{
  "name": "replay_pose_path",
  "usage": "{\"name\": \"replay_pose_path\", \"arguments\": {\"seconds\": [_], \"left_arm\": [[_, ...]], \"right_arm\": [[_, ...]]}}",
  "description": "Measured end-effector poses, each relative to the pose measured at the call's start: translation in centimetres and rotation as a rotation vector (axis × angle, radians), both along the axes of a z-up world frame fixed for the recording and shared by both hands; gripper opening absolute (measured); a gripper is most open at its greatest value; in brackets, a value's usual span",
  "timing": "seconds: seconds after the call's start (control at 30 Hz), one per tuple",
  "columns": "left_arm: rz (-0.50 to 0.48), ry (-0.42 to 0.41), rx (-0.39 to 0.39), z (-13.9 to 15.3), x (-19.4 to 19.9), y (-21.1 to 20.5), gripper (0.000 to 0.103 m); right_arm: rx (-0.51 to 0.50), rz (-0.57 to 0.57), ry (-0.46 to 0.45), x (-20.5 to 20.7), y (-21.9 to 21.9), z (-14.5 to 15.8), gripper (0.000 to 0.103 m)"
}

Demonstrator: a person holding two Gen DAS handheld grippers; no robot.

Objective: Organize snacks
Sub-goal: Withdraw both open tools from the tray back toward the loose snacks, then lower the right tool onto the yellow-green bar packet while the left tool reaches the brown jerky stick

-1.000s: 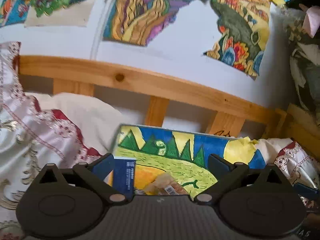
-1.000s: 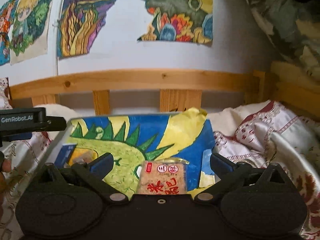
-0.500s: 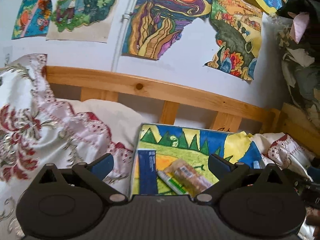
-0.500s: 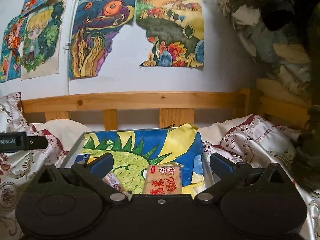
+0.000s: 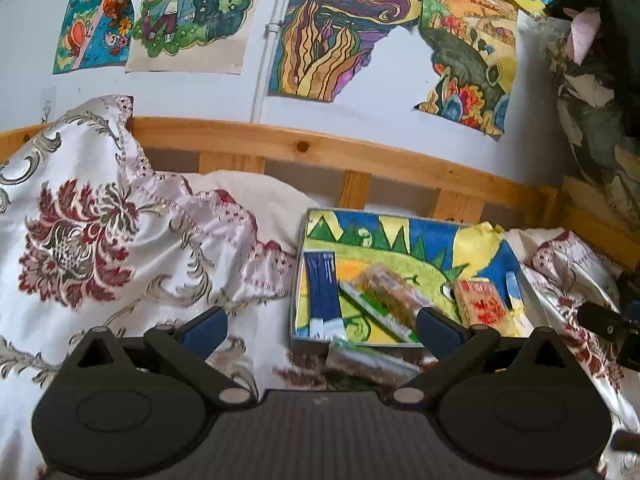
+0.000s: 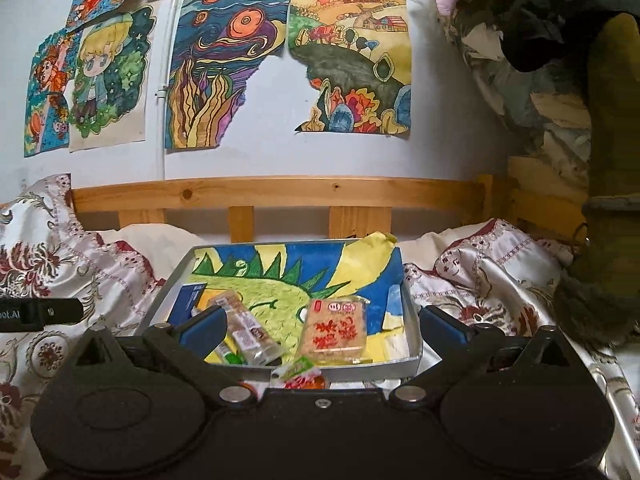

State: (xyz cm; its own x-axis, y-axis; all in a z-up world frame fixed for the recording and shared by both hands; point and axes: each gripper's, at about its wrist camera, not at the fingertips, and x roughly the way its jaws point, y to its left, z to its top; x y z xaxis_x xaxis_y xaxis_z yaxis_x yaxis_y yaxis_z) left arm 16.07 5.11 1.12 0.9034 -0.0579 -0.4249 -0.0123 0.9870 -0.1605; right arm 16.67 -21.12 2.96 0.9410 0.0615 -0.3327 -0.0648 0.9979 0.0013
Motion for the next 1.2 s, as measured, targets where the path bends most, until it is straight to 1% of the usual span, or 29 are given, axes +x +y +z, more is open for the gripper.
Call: {"name": "replay_pose_path", "arguments": {"seconds": [0.17, 0.4, 0.7, 0.93, 1.2], "left_arm": [[-0.016, 0.039, 0.04, -0.3, -1.5, -0.5, 0.102], [0.006, 0.115, 0.048, -1.5, -3.6, -0.5, 0.102], [0.013, 0.192, 0.053, -3.0, -5.0, -1.2, 0.102], [-0.011, 0.252, 0.084, -4.0, -5.5, -2.1, 0.102], [-0.008, 0.323, 0.104, -4.7, -5.2, -2.4, 0.102]], "right_arm": [[0.002, 0.018, 0.0, -1.7, 0.1, 0.0, 0.102], [0.026, 0.035, 0.017, -3.5, 0.0, 0.2, 0.102], [0.018, 0.044, 0.131, -5.4, -0.2, -1.2, 0.102], [-0.024, 0.081, 0.263, -5.5, 0.7, -2.9, 0.102], [-0.006, 0.127, 0.294, -5.8, 1.4, -3.5, 0.102]]}}
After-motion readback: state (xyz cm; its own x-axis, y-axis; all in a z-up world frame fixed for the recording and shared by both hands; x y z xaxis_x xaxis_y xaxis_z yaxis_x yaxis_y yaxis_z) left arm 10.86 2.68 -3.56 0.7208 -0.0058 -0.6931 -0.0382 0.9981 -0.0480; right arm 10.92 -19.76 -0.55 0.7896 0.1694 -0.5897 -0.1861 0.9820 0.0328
